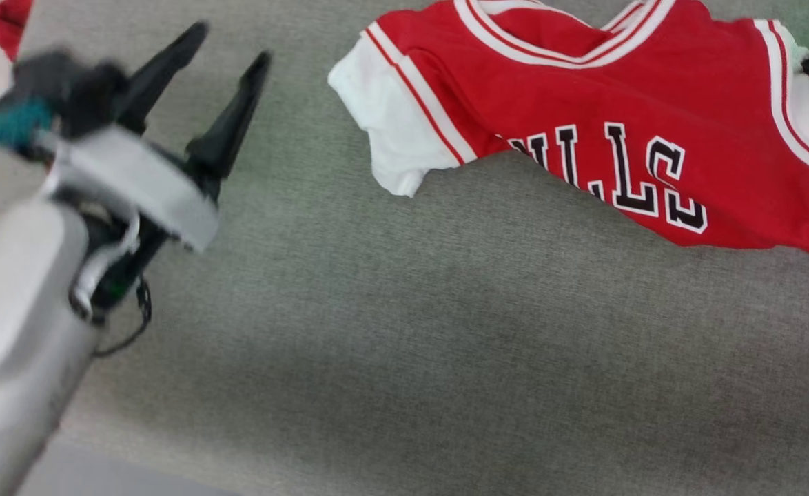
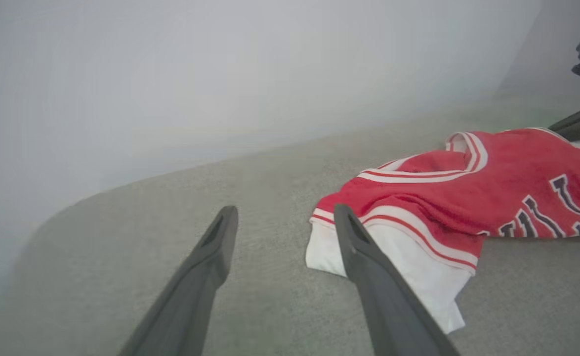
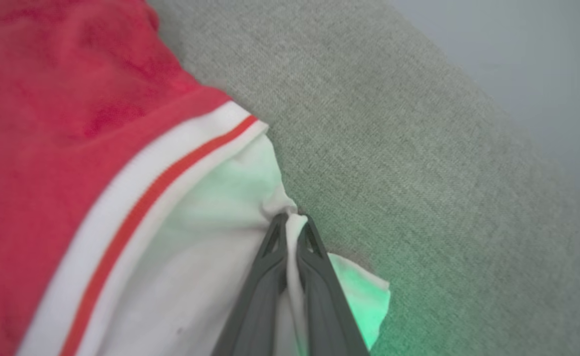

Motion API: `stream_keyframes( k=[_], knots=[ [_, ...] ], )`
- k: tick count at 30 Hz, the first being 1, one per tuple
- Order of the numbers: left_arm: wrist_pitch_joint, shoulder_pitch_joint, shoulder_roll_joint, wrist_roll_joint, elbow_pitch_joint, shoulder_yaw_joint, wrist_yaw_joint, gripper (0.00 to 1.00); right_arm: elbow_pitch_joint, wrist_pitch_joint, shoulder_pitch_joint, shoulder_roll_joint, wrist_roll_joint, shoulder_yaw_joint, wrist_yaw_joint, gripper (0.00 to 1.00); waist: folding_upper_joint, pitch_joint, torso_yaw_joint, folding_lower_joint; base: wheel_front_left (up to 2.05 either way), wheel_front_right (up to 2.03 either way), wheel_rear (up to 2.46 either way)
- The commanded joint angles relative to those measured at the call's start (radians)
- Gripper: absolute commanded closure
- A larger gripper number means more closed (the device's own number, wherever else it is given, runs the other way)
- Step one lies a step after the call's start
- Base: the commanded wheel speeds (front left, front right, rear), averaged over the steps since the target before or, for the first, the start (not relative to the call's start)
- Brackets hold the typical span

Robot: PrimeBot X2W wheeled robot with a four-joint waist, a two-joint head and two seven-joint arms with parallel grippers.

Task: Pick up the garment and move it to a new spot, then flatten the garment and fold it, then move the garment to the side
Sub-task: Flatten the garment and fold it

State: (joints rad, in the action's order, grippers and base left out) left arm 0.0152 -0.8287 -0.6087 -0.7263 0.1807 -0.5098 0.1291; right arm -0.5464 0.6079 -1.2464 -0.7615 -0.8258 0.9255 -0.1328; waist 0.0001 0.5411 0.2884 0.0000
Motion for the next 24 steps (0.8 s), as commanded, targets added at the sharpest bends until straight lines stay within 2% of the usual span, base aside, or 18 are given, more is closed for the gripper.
stream_keyframes(
  k=[1,3,5,10,14,21,22,23,24],
  knots=[
    [-0.036,-0.029,-0.010,-0.054,0.015,-0.025,0.001,0.00,-0.031,0.012,0.020,-0.005,0.001,0.028,0.004,1.00,-0.0001,0.018,-0.017,0.0000,0.00,0.00,0.00],
    [-0.150,-0.119,-0.030,-0.180,0.035,-0.119,0.002,0.00,-0.032,0.011,-0.001,0.004,-0.005,0.042,0.004,1.00,-0.0001,0.030,-0.028,0.0000,0.00,0.00,0.00],
    [-0.263,-0.215,-0.063,-0.254,0.081,-0.207,0.000,0.00,-0.035,0.012,-0.023,0.010,-0.009,0.057,0.004,1.00,-0.0001,0.044,-0.038,0.0000,0.00,0.00,0.00],
    [-0.462,-0.373,-0.046,-0.439,0.209,-0.342,0.000,0.00,-0.035,0.014,-0.065,0.028,-0.015,0.100,0.004,1.00,-0.0001,0.071,-0.061,0.0000,0.00,0.00,0.00],
    [-0.541,-0.440,-0.015,-0.545,0.292,-0.397,0.000,0.00,-0.036,0.011,-0.088,0.035,-0.024,0.134,0.004,1.00,-0.0001,0.088,-0.075,0.0000,0.00,0.00,0.00],
    [-0.592,-0.478,0.019,-0.628,0.375,-0.494,0.000,0.00,-0.045,0.001,-0.122,0.048,-0.048,0.183,0.004,1.00,-0.0001,0.105,-0.089,0.0000,0.00,0.00,0.00],
    [-0.587,-0.480,0.022,-0.634,0.377,-0.503,0.000,0.19,-0.046,-0.003,-0.124,0.051,-0.054,0.189,0.004,1.00,-0.0001,0.106,-0.090,0.0000,0.00,0.00,0.00],
    [-0.582,-0.479,0.026,-0.647,0.377,-0.511,0.000,0.62,-0.046,-0.008,-0.126,0.054,-0.060,0.195,0.004,1.00,-0.0001,0.106,-0.091,0.0000,0.00,0.00,0.00],
    [-0.575,-0.477,0.030,-0.663,0.378,-0.515,0.000,0.91,-0.047,-0.015,-0.126,0.058,-0.066,0.198,0.004,1.00,-0.0001,0.104,-0.092,0.0000,0.00,0.00,0.00]
  ],
)
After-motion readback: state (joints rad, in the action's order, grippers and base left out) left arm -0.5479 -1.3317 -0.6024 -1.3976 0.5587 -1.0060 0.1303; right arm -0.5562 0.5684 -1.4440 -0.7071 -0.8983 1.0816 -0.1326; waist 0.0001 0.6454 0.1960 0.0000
